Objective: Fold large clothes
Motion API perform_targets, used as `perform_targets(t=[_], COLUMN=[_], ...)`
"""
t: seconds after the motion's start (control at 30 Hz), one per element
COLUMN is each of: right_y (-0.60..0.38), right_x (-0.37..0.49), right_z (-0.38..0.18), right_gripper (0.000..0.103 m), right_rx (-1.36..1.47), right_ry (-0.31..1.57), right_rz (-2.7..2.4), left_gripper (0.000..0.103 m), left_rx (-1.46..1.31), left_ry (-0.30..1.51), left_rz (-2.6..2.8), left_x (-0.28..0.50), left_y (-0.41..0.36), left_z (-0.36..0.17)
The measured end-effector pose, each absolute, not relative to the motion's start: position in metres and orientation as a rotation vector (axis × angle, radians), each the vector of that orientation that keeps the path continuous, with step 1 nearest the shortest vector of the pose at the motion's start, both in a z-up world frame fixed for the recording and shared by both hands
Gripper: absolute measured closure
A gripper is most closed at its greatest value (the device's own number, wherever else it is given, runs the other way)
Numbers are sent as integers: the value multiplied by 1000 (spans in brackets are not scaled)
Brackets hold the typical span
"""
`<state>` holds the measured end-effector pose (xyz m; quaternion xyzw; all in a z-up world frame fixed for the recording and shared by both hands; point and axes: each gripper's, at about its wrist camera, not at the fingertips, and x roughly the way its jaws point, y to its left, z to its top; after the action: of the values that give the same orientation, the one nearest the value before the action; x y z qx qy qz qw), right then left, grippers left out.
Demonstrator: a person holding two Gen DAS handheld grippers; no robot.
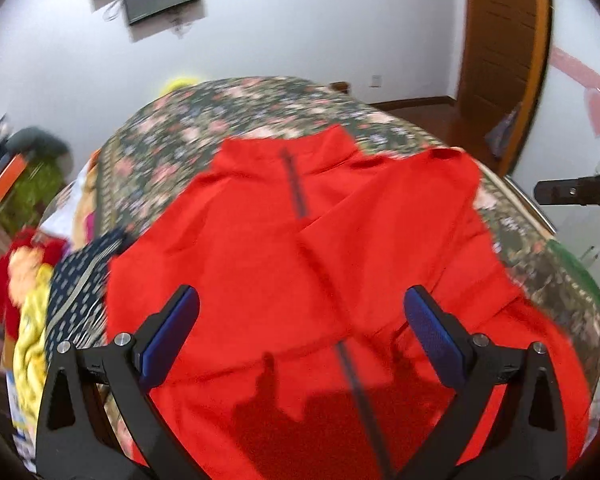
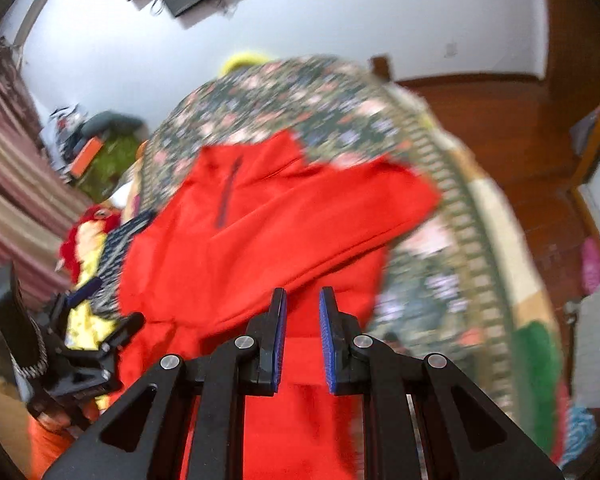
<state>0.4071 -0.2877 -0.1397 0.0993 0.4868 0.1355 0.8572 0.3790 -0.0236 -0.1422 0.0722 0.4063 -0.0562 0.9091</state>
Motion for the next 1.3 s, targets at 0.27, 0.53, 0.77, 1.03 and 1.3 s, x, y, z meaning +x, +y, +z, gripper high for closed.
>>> perform_targets(t=[0.27, 0.53, 0.77, 1.03, 1.3], right_y=[-354, -366, -342, -289, -262], right_x=[406, 413, 418, 440, 456], right_z=[-155, -201, -209, -221, -252], right_gripper=[91, 91, 91, 91, 91], right_rx=[154, 209, 222, 192, -92], right_ry=[1010, 1100, 1118, 1139, 1165], right_rz=[152, 167, 254, 355, 211], left_gripper=[0, 11, 75, 97, 98], left_rx=[207, 343, 335, 251, 139], left_ry=[937, 1011, 987, 822, 714], left_rz=[-263, -285, -274, -146, 0], left_x=[443, 479, 481, 479, 453], left_y=[-109, -159, -146, -89, 11], left_z=[-168, -224, -229, -164, -124])
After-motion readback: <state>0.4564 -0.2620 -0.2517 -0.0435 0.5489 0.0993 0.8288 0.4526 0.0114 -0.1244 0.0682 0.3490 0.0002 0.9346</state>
